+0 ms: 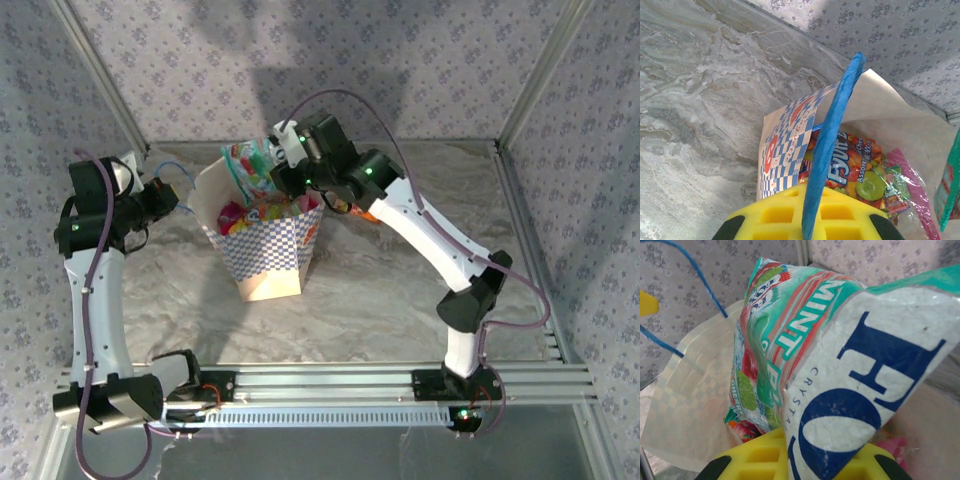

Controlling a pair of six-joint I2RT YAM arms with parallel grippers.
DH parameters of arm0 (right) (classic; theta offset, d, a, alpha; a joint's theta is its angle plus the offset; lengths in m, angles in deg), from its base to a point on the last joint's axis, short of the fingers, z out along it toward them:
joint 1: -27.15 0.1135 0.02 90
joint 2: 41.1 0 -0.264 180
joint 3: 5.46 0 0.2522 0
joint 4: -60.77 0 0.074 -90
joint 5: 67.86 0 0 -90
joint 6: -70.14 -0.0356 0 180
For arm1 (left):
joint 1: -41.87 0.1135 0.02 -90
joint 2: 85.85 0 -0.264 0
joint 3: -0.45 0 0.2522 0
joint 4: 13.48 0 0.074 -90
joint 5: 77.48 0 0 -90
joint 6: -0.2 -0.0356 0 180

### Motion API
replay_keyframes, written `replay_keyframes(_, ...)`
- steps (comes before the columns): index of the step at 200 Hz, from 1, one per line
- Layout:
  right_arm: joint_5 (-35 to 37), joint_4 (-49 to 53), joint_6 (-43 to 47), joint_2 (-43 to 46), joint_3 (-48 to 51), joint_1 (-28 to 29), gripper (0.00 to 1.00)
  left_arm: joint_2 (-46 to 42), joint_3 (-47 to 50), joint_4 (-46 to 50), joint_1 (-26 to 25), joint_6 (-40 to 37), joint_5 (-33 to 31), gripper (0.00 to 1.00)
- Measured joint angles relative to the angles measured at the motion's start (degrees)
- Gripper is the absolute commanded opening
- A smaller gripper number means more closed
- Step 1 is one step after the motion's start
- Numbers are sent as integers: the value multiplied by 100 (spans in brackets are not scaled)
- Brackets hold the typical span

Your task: Place the snacks into the paper bag

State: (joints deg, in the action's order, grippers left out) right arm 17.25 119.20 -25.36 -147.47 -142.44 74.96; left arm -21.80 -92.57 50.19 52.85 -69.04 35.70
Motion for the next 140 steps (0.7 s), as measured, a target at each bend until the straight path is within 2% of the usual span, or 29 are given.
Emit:
replay_keyframes(59, -765, 647, -7, -636, -570, 74, 15, 0, 37, -11, 28, 2, 24, 0)
replay_keyframes(108, -1056, 866, -70, -885, -699, 87, 16, -11, 48, -17, 28, 4, 24, 0)
replay_keyframes(130, -1174, 927, -98, -925, -782, 90, 31, -22, 48, -22, 28, 7, 26, 0)
replay_keyframes(140, -1226, 951, -127, -949, -861, 98, 34, -22, 46, -22, 28, 9, 26, 0)
